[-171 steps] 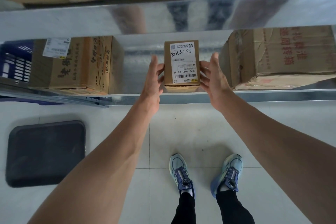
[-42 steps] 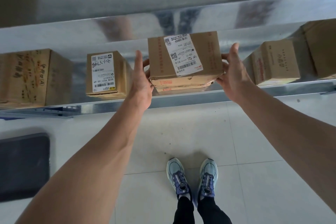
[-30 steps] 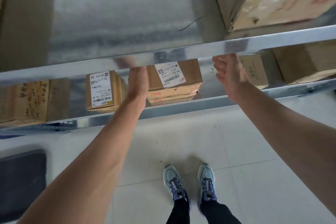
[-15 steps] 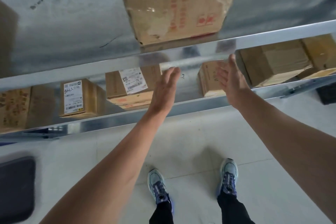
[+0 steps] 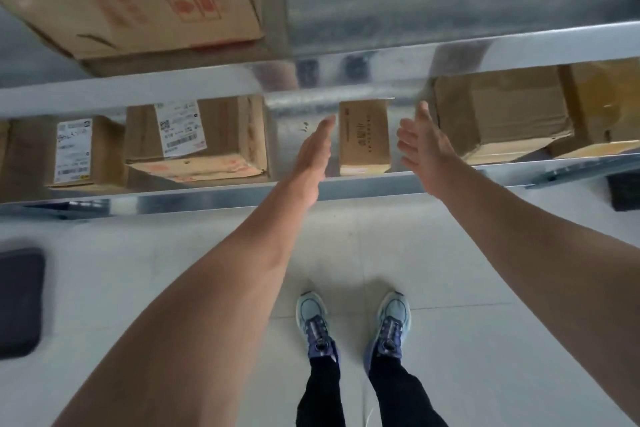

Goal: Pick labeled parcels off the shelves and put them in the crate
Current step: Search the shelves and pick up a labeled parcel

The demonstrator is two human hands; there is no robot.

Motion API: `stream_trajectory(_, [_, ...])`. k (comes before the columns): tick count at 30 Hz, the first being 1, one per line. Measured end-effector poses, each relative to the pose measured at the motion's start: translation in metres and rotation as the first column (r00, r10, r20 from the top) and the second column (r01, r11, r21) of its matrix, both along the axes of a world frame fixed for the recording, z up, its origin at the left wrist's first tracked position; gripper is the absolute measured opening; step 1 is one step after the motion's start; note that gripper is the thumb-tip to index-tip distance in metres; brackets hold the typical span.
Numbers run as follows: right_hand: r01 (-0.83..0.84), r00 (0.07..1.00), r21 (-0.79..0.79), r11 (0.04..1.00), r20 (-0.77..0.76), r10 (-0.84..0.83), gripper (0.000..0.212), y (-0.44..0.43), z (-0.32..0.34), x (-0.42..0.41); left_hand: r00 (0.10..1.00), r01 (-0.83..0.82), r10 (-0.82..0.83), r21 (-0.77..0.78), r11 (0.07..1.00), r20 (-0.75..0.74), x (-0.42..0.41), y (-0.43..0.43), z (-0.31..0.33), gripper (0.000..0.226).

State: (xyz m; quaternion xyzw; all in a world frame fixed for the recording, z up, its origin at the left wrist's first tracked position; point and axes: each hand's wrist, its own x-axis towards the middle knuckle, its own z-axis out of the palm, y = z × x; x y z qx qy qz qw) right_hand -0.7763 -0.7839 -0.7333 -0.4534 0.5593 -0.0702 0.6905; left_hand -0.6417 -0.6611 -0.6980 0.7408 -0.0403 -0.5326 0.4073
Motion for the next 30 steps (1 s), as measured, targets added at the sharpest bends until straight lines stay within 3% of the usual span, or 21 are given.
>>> stream_trajectory(3, [-0.041,0.999,0.033,0.999,-0.019,0.042,0.079,-0.005,-0.006,0.010,1.000,0.009,-0.009,0.014,1.000,0.006,-0.001,-0.014,-0.005,0.069])
stream_trajectory(6, [-0.069,0.995,0.034,0.997,-0.070,0.071,0.079,-0.010,-0.012,0.019,1.000,0.024,-0.024,0.031,0.999,0.005,0.000,-0.028,-0.011,0.046])
stream_trajectory(12, [-0.064,0.985,0.022,0.998,-0.159,0.067,0.077,-0.016,-0.016,0.028,1.000,0.007,-0.006,0.049,0.999,-0.023,0.004,-0.036,-0.015,0.051])
stream_trajectory(17, [-0.052,0.997,-0.027,0.998,-0.059,0.050,0.079,-0.016,-0.010,0.030,0.995,-0.050,0.044,-0.063,0.997,-0.090,0.013,-0.027,-0.018,0.065])
stream_trajectory(23, [0.097,0.995,-0.071,0.993,0.037,-0.095,0.067,-0.018,-0.001,0.027,0.993,-0.105,0.095,-0.169,0.980,-0.069,0.021,-0.028,-0.019,0.050])
stream_trajectory(30, [0.029,0.999,0.005,1.000,0.019,-0.029,0.078,-0.009,-0.001,0.021,0.988,-0.141,0.129,-0.161,0.977,-0.086,0.021,-0.031,-0.033,0.047])
